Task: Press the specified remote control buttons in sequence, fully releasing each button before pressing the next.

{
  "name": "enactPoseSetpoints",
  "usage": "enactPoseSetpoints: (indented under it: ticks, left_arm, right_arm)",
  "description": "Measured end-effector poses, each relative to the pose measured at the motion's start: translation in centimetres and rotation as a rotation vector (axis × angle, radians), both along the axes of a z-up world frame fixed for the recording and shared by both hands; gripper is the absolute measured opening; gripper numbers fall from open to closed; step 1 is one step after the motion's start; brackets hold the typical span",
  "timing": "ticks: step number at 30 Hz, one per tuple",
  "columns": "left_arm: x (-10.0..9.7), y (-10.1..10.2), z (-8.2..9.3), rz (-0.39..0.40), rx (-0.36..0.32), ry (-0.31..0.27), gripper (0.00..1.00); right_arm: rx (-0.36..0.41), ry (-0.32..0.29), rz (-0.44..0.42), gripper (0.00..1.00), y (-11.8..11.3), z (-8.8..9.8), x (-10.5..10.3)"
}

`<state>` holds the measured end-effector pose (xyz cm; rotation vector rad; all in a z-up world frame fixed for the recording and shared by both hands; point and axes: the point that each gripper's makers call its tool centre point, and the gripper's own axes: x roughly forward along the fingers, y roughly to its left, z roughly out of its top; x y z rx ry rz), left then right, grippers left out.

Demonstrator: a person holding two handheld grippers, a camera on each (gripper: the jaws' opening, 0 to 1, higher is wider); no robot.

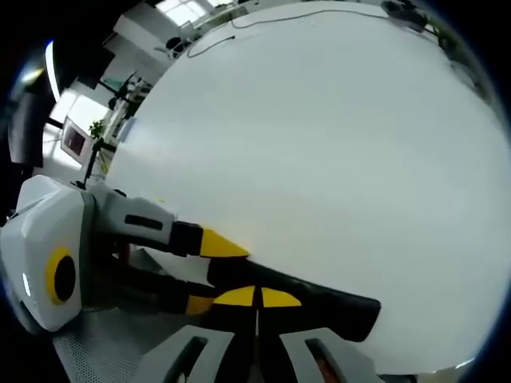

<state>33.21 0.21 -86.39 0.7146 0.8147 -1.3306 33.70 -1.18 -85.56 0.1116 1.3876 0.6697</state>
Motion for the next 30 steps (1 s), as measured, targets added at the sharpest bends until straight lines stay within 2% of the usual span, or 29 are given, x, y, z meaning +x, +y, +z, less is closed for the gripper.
enactPoseSetpoints:
  ticks: [5, 17, 23, 30]
  left_arm:
    - [-0.01, 0.00, -0.04, 0.001, 0.004, -0.001, 0.25]
    - [0.00, -0.03, -0.02, 0.004, 0.004, -0.001, 0.25]
    - [0.00, -0.16, 0.00, 0.005, 0.003, -0.001, 0.25]
    - [0.12, -0.42, 0.02, 0.016, -0.004, 0.000, 0.25]
  right_arm:
    - [0.024, -0.007, -0.005, 0.00, 0.01, 0.10, -0.11]
    - [0.017, 0.002, 0.005, 0.00, 0.03, 0.11, -0.18]
    - [-0.004, -0.024, 0.038, 0.00, 0.06, 0.09, -0.20]
    - [0.012, -0.006, 0.010, 0.00, 0.07, 0.01, 0.05]
